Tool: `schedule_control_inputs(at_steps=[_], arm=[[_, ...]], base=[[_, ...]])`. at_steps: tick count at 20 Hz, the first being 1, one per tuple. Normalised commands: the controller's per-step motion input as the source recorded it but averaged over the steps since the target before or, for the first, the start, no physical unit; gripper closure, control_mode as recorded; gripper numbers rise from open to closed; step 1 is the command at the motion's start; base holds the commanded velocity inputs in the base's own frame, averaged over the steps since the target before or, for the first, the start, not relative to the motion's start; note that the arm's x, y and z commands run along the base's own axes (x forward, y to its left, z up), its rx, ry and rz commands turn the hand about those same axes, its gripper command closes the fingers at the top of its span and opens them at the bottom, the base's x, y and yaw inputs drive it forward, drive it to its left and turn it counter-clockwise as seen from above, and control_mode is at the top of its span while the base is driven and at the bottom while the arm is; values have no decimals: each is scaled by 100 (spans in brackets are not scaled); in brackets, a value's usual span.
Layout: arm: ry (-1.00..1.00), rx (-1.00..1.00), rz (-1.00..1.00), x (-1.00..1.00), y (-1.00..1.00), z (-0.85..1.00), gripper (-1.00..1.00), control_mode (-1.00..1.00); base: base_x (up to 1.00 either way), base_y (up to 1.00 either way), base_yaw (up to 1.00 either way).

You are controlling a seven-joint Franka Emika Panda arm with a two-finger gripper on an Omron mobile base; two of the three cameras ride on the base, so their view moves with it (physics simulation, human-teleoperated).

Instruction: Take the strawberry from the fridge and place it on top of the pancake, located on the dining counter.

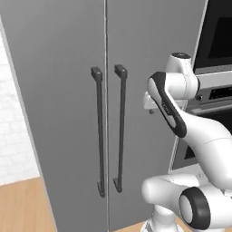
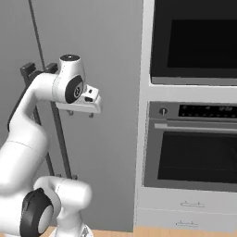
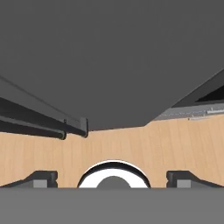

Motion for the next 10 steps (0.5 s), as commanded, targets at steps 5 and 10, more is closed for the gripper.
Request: schedule_control_inputs(at_steps=[5,10], arm=[[0,0,0,0,0,0,-100,100],[0,0,0,0,0,0,-100,100]], base=[[-17,44,24],[-11,40,21]])
